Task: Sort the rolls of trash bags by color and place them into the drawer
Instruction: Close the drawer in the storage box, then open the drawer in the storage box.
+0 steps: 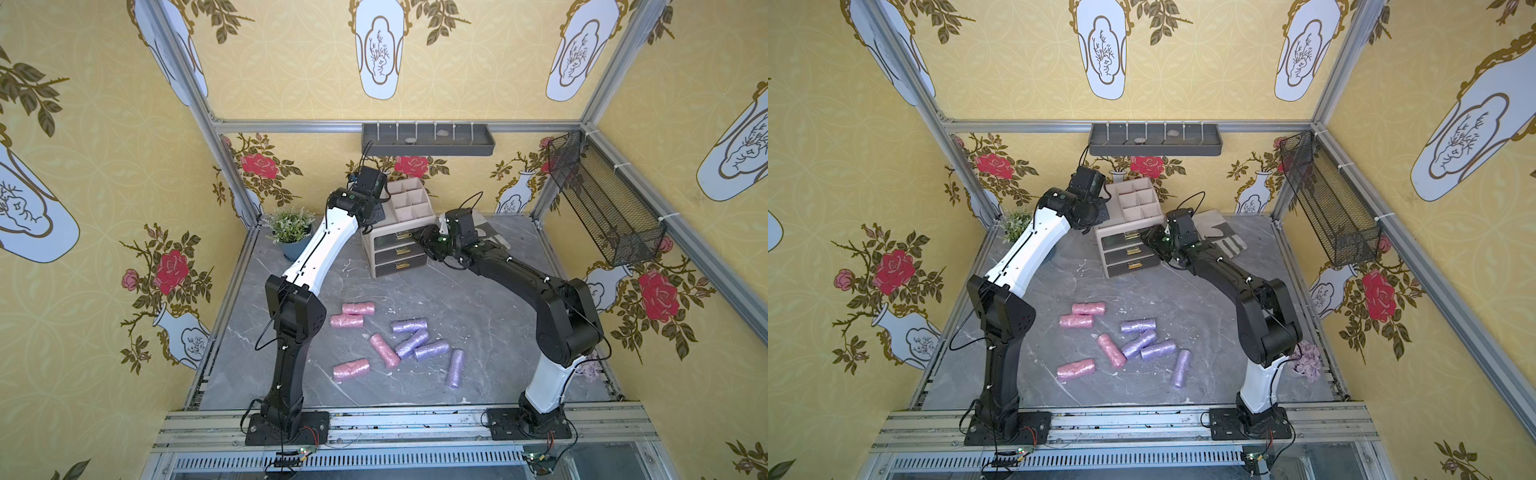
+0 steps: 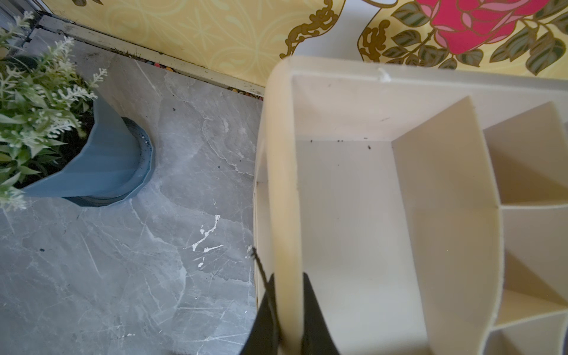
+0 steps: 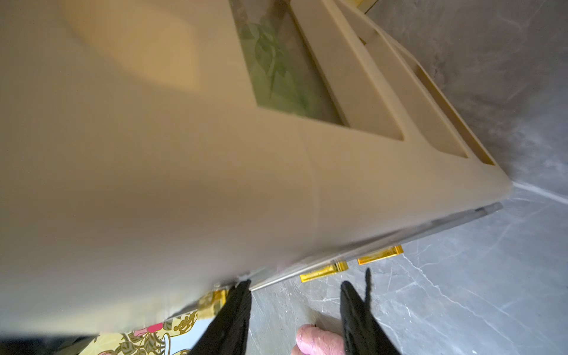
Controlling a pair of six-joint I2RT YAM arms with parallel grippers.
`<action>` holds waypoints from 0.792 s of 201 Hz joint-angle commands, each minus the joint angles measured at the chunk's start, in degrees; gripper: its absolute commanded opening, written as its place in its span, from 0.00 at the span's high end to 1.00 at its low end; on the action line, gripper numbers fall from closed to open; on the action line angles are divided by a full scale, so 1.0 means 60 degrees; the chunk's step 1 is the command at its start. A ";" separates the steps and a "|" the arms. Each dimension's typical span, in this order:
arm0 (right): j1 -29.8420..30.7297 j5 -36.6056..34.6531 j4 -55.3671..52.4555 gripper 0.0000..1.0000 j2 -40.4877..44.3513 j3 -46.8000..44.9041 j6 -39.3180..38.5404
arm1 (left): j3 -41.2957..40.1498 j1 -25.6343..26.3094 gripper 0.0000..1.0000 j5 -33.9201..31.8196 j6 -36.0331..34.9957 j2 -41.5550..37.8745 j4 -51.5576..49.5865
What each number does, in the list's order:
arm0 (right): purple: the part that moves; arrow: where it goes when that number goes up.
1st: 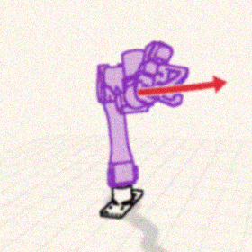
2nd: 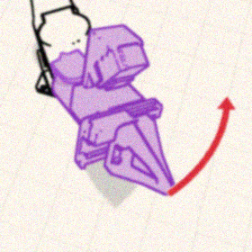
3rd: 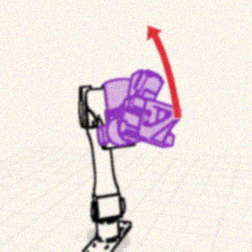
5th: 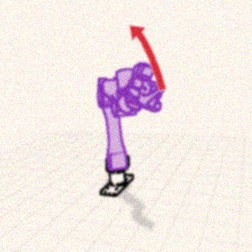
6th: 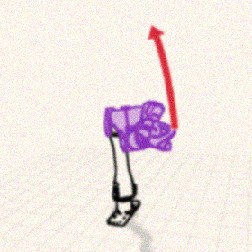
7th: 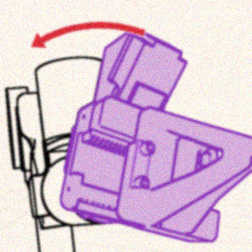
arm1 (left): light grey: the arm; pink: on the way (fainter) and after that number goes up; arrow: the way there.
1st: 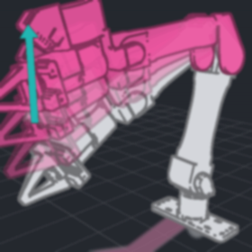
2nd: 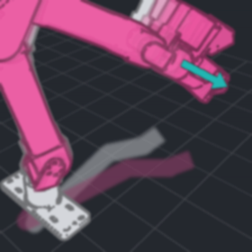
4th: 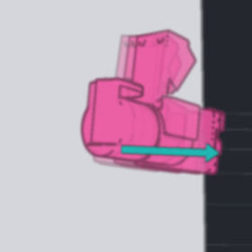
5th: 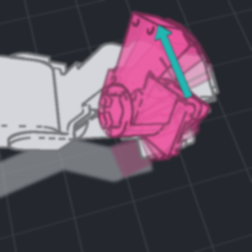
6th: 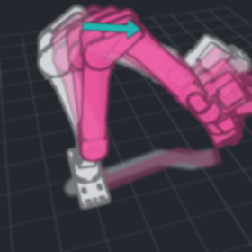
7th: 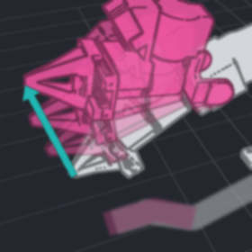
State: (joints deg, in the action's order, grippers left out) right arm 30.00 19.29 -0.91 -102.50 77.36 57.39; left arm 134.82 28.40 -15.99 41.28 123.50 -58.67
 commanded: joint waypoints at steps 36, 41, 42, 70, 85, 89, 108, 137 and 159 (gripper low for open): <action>0.0171 -0.0409 -0.0566 0.45 0.2131 -0.1444 -0.0031 | -0.0088 0.0071 1.00 0.0770 0.0020 0.0201 -0.1163; 0.0248 -0.0563 -0.0810 0.44 0.2316 -0.1512 -0.0150 | -0.0088 0.0071 1.00 0.0759 0.0041 0.0188 -0.1149; 0.0261 -0.0600 -0.0857 0.44 0.2360 -0.1519 -0.0170 | -0.0095 0.0071 1.00 0.0760 0.0038 0.0188 -0.1149; 0.0797 -0.1725 -0.1634 0.46 0.3149 -0.2110 -0.0014 | -0.0157 0.0071 1.00 0.0752 0.0078 0.0160 -0.1099; 0.0988 -0.2242 -0.0973 0.49 0.3551 -0.3100 0.1016 | -0.0186 0.0071 1.00 0.0732 0.0096 0.0144 -0.1093; 0.1082 -0.2508 -0.0625 0.49 0.3663 -0.3390 0.1197 | -0.0190 0.0072 1.00 0.0735 0.0103 0.0149 -0.1089; 0.1560 -0.3952 0.0069 0.44 0.4015 -0.4287 0.1902 | -0.0218 0.0071 1.00 0.0768 0.0101 0.0129 -0.1101; 0.1615 -0.3908 0.2658 0.42 0.4033 -0.5430 0.2701 | -0.0206 0.0071 1.00 0.0760 -0.0009 0.0115 -0.1157; 0.1644 -0.3960 0.5186 0.43 0.3565 -0.6201 0.3303 | -0.0130 0.0071 1.00 0.0749 -0.0053 0.0129 -0.1196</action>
State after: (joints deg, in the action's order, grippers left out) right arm 39.55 -1.87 9.37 -78.87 43.42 71.20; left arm 134.47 28.49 -16.01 41.15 123.33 -58.50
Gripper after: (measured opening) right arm 0.591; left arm 0.110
